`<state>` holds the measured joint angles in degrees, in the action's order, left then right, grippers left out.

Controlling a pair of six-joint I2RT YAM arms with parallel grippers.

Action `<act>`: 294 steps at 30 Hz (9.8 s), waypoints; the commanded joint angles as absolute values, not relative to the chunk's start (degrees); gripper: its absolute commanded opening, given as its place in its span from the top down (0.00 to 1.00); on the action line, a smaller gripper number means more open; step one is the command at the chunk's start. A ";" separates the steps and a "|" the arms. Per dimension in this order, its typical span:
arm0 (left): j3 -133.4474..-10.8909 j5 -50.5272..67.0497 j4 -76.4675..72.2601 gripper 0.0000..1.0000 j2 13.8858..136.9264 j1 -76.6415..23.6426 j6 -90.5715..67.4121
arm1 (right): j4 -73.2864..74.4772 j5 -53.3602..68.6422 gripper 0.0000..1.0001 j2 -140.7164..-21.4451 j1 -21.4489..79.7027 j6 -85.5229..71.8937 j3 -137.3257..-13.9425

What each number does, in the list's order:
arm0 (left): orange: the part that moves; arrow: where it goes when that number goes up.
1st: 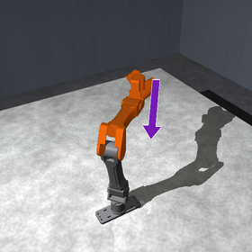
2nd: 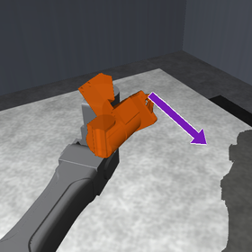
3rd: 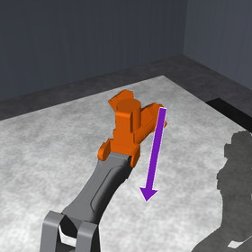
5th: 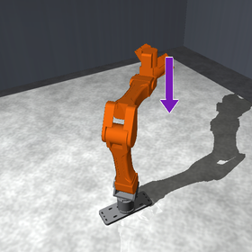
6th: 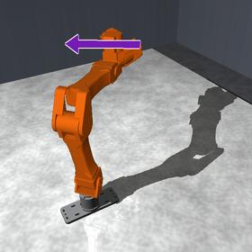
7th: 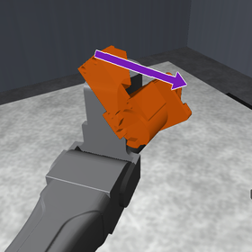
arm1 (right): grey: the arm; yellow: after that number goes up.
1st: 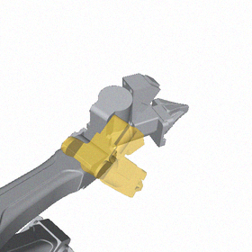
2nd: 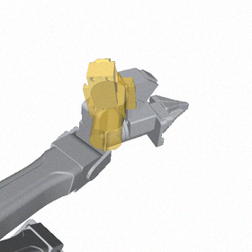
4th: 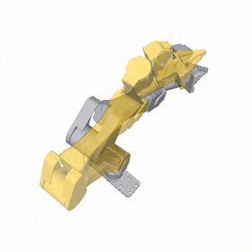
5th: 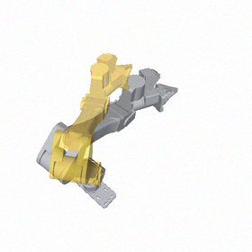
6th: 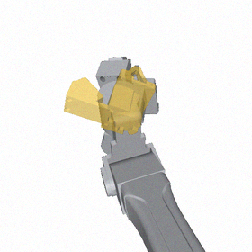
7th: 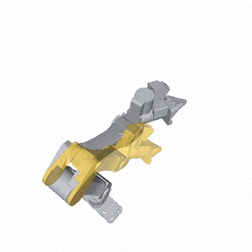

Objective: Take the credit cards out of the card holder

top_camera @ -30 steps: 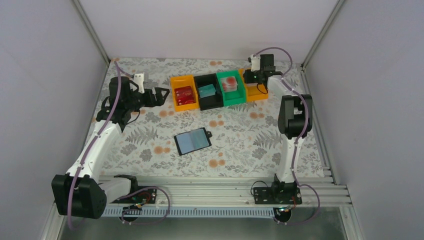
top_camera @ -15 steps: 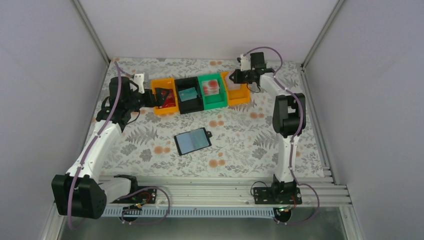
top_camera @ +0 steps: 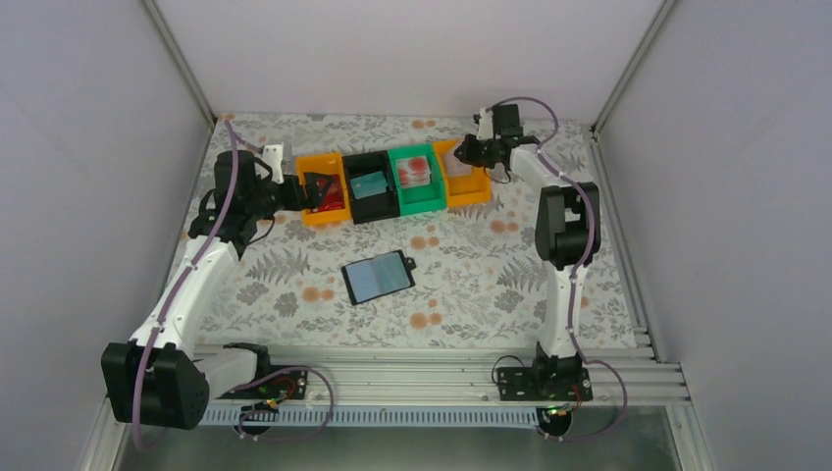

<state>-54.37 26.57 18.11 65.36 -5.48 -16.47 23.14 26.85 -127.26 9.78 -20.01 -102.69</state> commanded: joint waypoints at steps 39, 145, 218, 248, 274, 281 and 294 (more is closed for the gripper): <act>-50.39 24.62 27.30 0.00 63.42 -5.45 -9.04 | 35.69 -5.45 0.30 -109.04 28.16 -14.23 -101.03; -11.96 25.59 -8.42 0.50 70.89 -13.74 -46.77 | 12.93 31.55 0.69 -114.40 51.01 -27.52 -68.13; -20.72 36.78 2.26 0.00 74.23 -13.21 -34.01 | 23.38 33.49 0.96 -104.83 40.61 -23.11 -65.08; -19.82 36.77 -4.46 0.98 72.82 -14.27 -34.54 | -1.16 54.64 0.13 -104.72 38.32 -24.31 -53.01; -26.91 30.55 7.69 0.52 69.47 -10.70 -22.70 | 8.64 54.59 0.96 -102.72 34.58 -22.33 -60.92; -40.45 30.64 15.51 0.31 62.35 -3.77 -13.31 | 22.09 40.53 0.96 -95.74 32.74 -25.22 -70.69; -57.68 53.13 14.86 0.47 55.94 -15.21 -12.92 | 29.17 26.73 0.96 -92.09 38.97 -25.46 -91.75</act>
